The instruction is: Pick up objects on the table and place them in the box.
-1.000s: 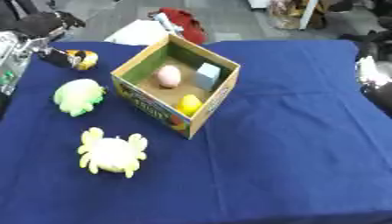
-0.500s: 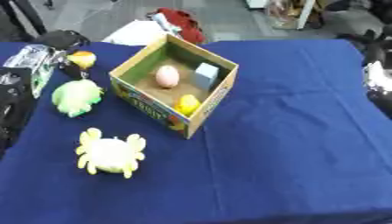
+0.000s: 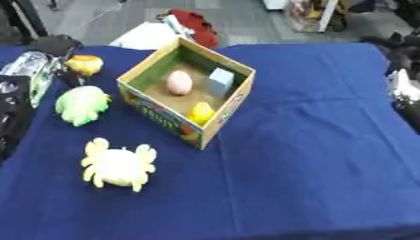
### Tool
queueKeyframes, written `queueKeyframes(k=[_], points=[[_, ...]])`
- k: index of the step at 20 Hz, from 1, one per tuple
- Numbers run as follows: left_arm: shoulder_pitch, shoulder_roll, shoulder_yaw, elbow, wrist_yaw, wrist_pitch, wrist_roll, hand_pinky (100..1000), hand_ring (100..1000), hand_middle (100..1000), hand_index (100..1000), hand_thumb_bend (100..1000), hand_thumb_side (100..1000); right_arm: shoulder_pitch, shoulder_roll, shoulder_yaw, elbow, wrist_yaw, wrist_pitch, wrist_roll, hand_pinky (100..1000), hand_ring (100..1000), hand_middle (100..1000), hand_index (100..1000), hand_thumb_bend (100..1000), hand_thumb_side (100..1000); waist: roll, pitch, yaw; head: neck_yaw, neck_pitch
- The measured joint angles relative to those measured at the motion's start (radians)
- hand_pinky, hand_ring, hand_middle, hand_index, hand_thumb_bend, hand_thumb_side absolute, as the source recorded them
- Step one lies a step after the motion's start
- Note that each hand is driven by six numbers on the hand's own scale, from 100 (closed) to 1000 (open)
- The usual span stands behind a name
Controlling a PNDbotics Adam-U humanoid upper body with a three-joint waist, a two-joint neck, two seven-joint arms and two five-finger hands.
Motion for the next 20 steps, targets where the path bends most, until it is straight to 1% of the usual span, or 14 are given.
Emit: queueKeyframes(k=[2, 6, 8, 9, 10, 11, 13, 15, 16, 18, 20], points=[[0.009, 0.007, 0.0, 0.0, -0.015, 0.008, 0.005, 766, 729, 742, 873, 460, 237, 0.0, 0.002, 0.0, 0.0, 0.0, 0.002, 0.0, 620, 573, 615, 819, 100, 555, 0.0, 0.002, -0.005, 0.002, -0.001], [0.027, 0.016, 0.002, 0.003, -0.069, 0.033, 0.04, 711, 651, 659, 809, 452, 218, 0.0, 0.011, 0.001, 0.003, 0.0, 0.006, -0.002, 619, 571, 612, 812, 100, 558, 0.0, 0.012, -0.011, 0.01, -0.001], [0.032, 0.017, 0.006, 0.007, -0.097, 0.048, 0.069, 656, 586, 584, 755, 439, 193, 0.001, 0.016, 0.001, 0.003, 0.0, 0.006, -0.002, 619, 571, 611, 809, 100, 561, 0.0, 0.012, -0.012, 0.013, -0.002], [0.036, 0.018, 0.006, 0.007, -0.111, 0.055, 0.087, 620, 538, 532, 714, 418, 175, 0.001, 0.017, 0.001, 0.003, 0.0, 0.006, -0.002, 619, 570, 610, 807, 100, 562, 0.0, 0.013, -0.013, 0.014, -0.004], [0.038, 0.02, 0.006, 0.008, -0.125, 0.063, 0.107, 603, 516, 506, 693, 404, 165, 0.002, 0.017, 0.001, 0.003, 0.0, 0.007, -0.003, 618, 570, 610, 807, 100, 563, 0.0, 0.013, -0.013, 0.015, -0.004], [0.041, 0.021, 0.007, 0.009, -0.14, 0.072, 0.131, 573, 476, 460, 646, 370, 149, 0.004, 0.018, 0.001, 0.003, 0.0, 0.008, -0.004, 618, 570, 610, 806, 100, 565, 0.0, 0.014, -0.013, 0.016, -0.005], [0.044, 0.021, 0.012, 0.009, -0.158, 0.087, 0.186, 535, 433, 405, 585, 326, 130, 0.006, 0.018, 0.001, 0.003, 0.0, 0.009, -0.005, 618, 569, 609, 804, 100, 566, 0.0, 0.014, -0.012, 0.017, -0.005], [0.044, 0.022, 0.014, 0.003, -0.161, 0.095, 0.246, 509, 411, 377, 548, 279, 104, 0.008, 0.018, 0.0, 0.003, 0.0, 0.01, -0.006, 618, 569, 609, 803, 100, 567, 0.0, 0.014, -0.008, 0.017, -0.005], [0.044, 0.022, 0.015, -0.004, -0.156, 0.094, 0.272, 506, 409, 374, 542, 277, 100, 0.009, 0.018, 0.0, 0.003, 0.001, 0.01, -0.006, 618, 569, 609, 803, 100, 567, 0.0, 0.014, -0.005, 0.017, -0.005], [0.044, 0.03, 0.012, -0.028, -0.135, 0.079, 0.308, 504, 404, 365, 530, 259, 100, 0.011, 0.018, -0.001, 0.005, 0.001, 0.011, -0.007, 619, 569, 609, 802, 100, 569, 0.0, 0.014, 0.006, 0.017, -0.004], [0.045, 0.047, 0.003, -0.067, -0.097, 0.053, 0.327, 504, 398, 358, 518, 237, 100, 0.018, 0.018, -0.001, 0.008, 0.002, 0.013, -0.008, 619, 569, 609, 802, 100, 569, 0.0, 0.014, 0.018, 0.017, -0.003]])
